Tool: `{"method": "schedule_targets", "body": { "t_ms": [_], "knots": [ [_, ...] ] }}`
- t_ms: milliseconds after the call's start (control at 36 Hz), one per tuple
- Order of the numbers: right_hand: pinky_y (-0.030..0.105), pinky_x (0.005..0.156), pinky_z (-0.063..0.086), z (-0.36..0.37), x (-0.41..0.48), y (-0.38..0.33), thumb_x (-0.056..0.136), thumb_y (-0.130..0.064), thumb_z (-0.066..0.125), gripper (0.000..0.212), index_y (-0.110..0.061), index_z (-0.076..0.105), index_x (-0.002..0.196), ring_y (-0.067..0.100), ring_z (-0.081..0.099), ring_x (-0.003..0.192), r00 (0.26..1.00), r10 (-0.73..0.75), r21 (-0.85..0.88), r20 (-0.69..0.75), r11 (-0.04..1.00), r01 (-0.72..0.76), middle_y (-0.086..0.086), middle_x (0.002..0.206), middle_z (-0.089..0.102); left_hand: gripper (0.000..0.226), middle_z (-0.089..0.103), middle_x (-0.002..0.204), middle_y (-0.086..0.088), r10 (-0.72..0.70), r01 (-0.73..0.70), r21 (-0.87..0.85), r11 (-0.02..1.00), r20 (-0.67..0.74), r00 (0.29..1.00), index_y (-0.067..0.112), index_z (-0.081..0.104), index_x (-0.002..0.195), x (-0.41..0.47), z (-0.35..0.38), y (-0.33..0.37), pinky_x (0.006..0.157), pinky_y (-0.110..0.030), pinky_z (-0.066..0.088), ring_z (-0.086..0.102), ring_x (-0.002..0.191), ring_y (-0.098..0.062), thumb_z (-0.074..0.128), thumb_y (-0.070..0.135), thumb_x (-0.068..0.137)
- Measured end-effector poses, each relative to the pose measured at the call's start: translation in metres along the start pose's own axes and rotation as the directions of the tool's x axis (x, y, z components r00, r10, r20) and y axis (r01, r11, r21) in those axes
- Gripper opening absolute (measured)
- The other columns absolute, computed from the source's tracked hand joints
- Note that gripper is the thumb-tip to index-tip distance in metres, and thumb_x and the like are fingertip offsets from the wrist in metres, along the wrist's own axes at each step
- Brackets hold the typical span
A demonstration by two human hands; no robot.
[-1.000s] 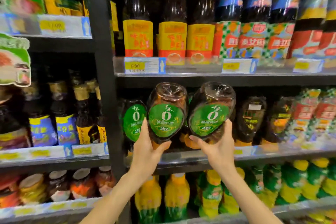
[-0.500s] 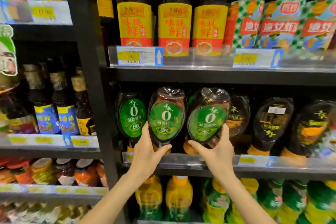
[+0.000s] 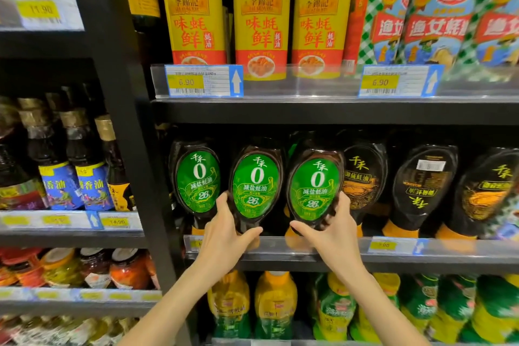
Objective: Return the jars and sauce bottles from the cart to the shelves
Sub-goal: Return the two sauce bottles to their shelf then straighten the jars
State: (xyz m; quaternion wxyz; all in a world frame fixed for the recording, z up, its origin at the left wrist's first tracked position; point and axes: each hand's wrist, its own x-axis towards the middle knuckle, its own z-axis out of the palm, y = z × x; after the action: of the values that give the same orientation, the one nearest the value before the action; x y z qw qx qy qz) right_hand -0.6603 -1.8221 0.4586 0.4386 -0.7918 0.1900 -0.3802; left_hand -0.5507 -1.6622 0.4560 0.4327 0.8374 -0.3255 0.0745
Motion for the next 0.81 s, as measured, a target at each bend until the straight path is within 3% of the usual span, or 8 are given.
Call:
{"method": "schedule_targets", "body": {
  "t_ms": [56,139,250,333,583,806],
  "knots": [
    [0.007,0.083,0.04,0.0,0.002,0.001,0.061,-0.02,0.086,0.092,-0.012,0.029,0.134,0.005,0.049,0.109,1.0,-0.013,-0.037,0.012,0.999,0.014,-0.006,0.117,0.051,0.097,0.059,0.12,-0.003,-0.01,0.01,0.018,1.0,-0.001,1.0,0.009,0.009,0.144,0.0,-0.001,0.001,0.087,-0.03,0.047,0.059,0.105,-0.022,0.073,0.037,0.076],
    [0.019,0.09,0.045,0.001,0.005,0.005,0.061,-0.022,0.086,0.093,-0.012,0.029,0.134,0.01,0.052,0.113,0.999,-0.017,-0.073,0.036,0.997,0.02,-0.001,0.122,0.055,0.096,0.058,0.089,0.003,-0.02,0.021,0.068,0.997,-0.016,1.0,0.006,0.012,0.142,0.001,-0.003,0.003,0.078,-0.033,0.051,0.061,0.083,-0.018,0.073,0.039,0.075],
    [0.04,0.096,0.05,0.001,0.009,0.008,0.059,-0.029,0.086,0.097,-0.015,0.028,0.135,0.019,0.054,0.12,0.998,-0.009,-0.121,0.06,0.993,0.017,0.004,0.127,0.057,0.092,0.053,0.08,0.01,-0.025,0.028,0.081,0.996,-0.029,0.999,0.004,0.015,0.139,0.001,-0.005,0.001,0.076,-0.035,0.051,0.06,0.078,-0.019,0.073,0.039,0.075],
    [0.043,0.095,0.051,0.001,0.009,0.009,0.058,-0.033,0.086,0.097,-0.018,0.028,0.135,0.02,0.054,0.12,0.998,-0.011,-0.152,0.059,0.988,0.02,0.004,0.128,0.057,0.096,0.048,0.069,0.009,-0.067,0.07,0.125,0.99,-0.029,0.997,0.004,0.013,0.14,0.003,-0.006,-0.002,0.068,-0.033,0.05,0.06,0.076,-0.021,0.071,0.045,0.075],
    [0.045,0.087,0.055,0.0,0.011,0.012,0.055,-0.043,0.084,0.097,-0.015,0.032,0.131,0.024,0.059,0.112,0.999,-0.006,-0.246,0.046,0.969,0.018,0.007,0.121,0.061,0.087,0.042,0.066,0.009,-0.113,0.117,0.26,0.959,-0.032,0.993,0.004,0.031,0.128,0.007,-0.005,-0.004,0.059,-0.031,0.044,0.063,0.079,-0.024,0.067,0.059,0.071],
    [0.033,0.088,0.051,0.003,0.016,0.005,0.057,-0.031,0.087,0.092,-0.005,0.036,0.129,0.025,0.058,0.113,0.999,-0.012,-0.266,0.036,0.964,0.021,0.01,0.118,0.063,0.061,0.065,0.085,-0.002,-0.143,0.152,0.323,0.934,-0.053,0.988,0.013,0.044,0.098,0.011,0.002,-0.001,0.067,-0.036,0.049,0.064,0.087,-0.025,0.065,0.063,0.07]
  ]
}}
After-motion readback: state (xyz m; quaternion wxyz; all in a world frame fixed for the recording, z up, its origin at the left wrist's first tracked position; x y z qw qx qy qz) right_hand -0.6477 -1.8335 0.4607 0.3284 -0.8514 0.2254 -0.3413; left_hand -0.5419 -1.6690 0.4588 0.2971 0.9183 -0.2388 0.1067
